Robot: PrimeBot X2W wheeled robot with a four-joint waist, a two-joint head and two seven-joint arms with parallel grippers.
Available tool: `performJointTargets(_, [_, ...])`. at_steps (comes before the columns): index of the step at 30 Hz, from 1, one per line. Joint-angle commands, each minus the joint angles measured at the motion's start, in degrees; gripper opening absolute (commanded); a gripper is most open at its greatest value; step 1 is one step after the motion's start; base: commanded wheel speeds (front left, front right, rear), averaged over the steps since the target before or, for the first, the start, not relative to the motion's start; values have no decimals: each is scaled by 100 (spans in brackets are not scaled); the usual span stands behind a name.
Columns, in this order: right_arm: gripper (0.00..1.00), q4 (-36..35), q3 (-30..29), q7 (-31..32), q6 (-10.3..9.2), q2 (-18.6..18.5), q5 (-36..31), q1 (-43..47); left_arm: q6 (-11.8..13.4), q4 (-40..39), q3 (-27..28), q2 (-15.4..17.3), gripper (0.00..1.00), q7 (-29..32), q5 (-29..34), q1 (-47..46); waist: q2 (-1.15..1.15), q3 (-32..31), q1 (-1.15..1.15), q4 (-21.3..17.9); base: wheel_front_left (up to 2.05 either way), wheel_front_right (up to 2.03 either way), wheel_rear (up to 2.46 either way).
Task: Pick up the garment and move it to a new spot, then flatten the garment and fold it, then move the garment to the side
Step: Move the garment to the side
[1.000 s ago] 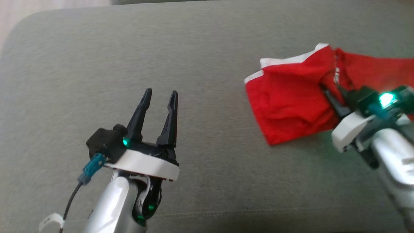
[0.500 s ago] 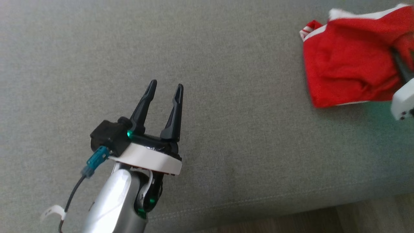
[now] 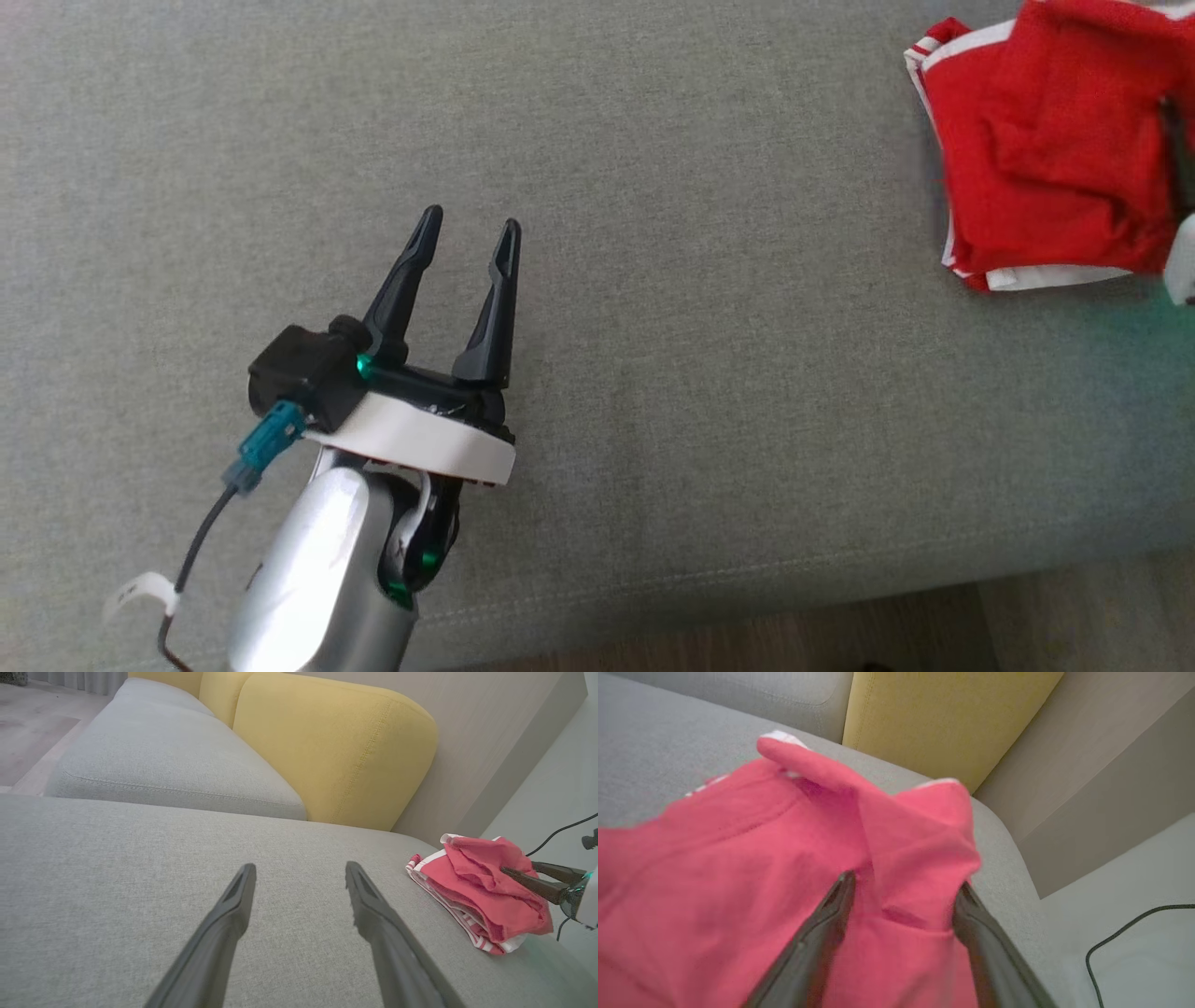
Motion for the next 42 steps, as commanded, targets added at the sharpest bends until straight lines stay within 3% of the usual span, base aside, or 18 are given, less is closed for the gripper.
performJointTargets(1, [100,-127,43,-47,37,-111,-7,-41,-19,-177,191,28,100,-34,42,-150,0,-12,-1,7,0,0,0])
performJointTargets(7, [100,-279,-243,-176,37,146,-163,-69,25,-156,236,28,100,-34,-163,-62,0,-372,-1,101,0,0,0])
performJointTargets(17, [100,-1297,-598,-360,37,774,-75,476,209,-270,330,28,100,-34,-470,236,0,-1137,-1,456,0,0,0])
performJointTargets(27, [100,-2683,-770,-532,37,1452,-133,1615,348,-282,524,28,100,-34,-468,541,0,-1675,-1,857,0,0,0])
performJointTargets(42, [100,-3437,-1185,-878,37,2580,-743,3431,334,126,646,28,100,-34,-24,1277,0,-2196,-1,996,0,0,0])
